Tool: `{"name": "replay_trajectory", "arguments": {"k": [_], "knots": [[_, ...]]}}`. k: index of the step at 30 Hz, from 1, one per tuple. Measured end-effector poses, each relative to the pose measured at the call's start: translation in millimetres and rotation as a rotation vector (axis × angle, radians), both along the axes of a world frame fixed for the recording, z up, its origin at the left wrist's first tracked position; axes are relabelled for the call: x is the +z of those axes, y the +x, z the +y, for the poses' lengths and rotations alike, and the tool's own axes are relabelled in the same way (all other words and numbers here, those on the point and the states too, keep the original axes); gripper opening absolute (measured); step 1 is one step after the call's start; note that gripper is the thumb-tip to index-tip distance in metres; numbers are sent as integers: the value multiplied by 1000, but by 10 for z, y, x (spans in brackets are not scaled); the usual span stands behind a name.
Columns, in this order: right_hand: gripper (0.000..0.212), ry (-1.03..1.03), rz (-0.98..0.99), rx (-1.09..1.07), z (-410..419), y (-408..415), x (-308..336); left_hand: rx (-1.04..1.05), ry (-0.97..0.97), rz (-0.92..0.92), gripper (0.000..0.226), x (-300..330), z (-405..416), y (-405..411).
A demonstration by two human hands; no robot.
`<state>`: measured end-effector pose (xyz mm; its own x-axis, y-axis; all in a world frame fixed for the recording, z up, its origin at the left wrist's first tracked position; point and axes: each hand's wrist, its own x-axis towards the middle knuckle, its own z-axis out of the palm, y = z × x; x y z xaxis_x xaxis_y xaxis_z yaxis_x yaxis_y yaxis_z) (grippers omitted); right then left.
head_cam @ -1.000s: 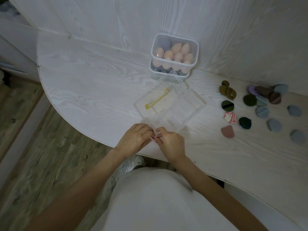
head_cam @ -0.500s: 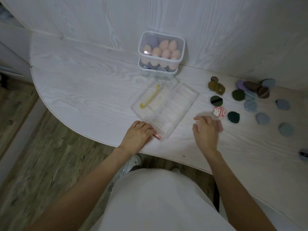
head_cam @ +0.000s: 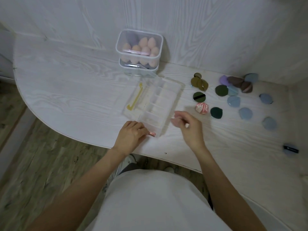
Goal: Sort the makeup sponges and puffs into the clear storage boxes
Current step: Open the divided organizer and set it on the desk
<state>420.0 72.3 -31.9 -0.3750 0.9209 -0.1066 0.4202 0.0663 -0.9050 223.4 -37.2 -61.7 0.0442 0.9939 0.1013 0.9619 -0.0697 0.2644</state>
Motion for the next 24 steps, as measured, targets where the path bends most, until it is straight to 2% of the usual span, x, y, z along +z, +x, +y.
{"name": "replay_trajectory", "arguments": {"k": [2, 4, 8, 10, 13, 18, 24], "knots": [[25, 21, 60, 129, -197, -234, 88, 2, 13, 4, 20, -1, -1, 1], [27, 106, 25, 209, -333, -396, 58, 0, 23, 14, 21, 6, -2, 5], [16, 467, -121, 270, -407, -493, -139, 3, 51, 21, 20, 12, -20, -1], [9, 560, -154, 270, -384, -515, -182, 5, 59, 22, 21, 7, -33, -1], [3, 621, -178, 239, -365, -538, -214, 10, 63, 15, 22, 2, -44, 6], [14, 704, -416, 291, -401, -551, -322, 12, 80, -14, 17, -21, -50, -8], [9, 758, -465, 366, -358, -499, -352, 63, 76, -5, 16, -40, -86, 10]]}}
